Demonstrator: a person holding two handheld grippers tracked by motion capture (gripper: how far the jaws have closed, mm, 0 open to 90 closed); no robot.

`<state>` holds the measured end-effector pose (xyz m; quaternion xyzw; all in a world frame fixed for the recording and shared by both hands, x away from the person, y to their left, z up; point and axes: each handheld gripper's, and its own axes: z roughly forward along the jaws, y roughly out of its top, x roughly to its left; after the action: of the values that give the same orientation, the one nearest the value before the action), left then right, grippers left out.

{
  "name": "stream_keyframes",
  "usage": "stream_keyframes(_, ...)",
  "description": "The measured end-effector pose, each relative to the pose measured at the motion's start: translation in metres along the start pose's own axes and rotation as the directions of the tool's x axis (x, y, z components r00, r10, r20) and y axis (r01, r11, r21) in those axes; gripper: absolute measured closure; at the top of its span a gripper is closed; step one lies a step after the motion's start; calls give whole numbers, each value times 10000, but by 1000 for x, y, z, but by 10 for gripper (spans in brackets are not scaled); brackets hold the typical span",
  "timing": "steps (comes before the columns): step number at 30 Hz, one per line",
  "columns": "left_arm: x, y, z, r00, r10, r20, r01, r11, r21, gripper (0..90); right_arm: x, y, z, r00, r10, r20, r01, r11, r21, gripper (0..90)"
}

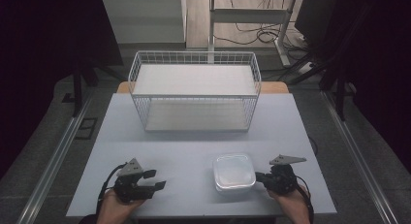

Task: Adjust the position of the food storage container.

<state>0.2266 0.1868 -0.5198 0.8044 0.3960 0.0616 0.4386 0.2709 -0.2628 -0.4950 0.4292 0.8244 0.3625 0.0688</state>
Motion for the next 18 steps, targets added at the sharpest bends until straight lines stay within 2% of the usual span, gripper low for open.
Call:
stream_keyframes(2, -4, 7, 10, 9994, 103, 317, -104, 9999, 25, 487, 3, 2, 4, 10000, -42, -90, 42, 10000, 7, 894)
stream_keyframes(5, -15, 22, 33, 9975, 384, 595, -403, 9987, 308, 598, 9, 4, 10, 9997, -108, -222, 108, 9999, 33, 894)
stream_keyframes(8, -22, 33, 51, 9950, 602, 794, -642, 9967, 491, 712, 15, 8, 16, 9993, -239, -298, 241, 9997, 44, 893)
stream_keyframes(10, -27, 40, 63, 9941, 816, 711, -868, 9935, 732, 781, 19, 10, 20, 9989, -316, -352, 317, 9995, 29, 894)
stream_keyframes(14, -28, 46, 74, 9950, 794, 614, -848, 9921, 925, 866, 27, 14, 28, 9976, -454, -514, 458, 9989, 55, 894)
stream_keyframes(18, -21, 45, 72, 9965, 542, 644, -603, 9936, 960, 896, 37, 20, 38, 9955, -600, -727, 609, 9981, 100, 894)
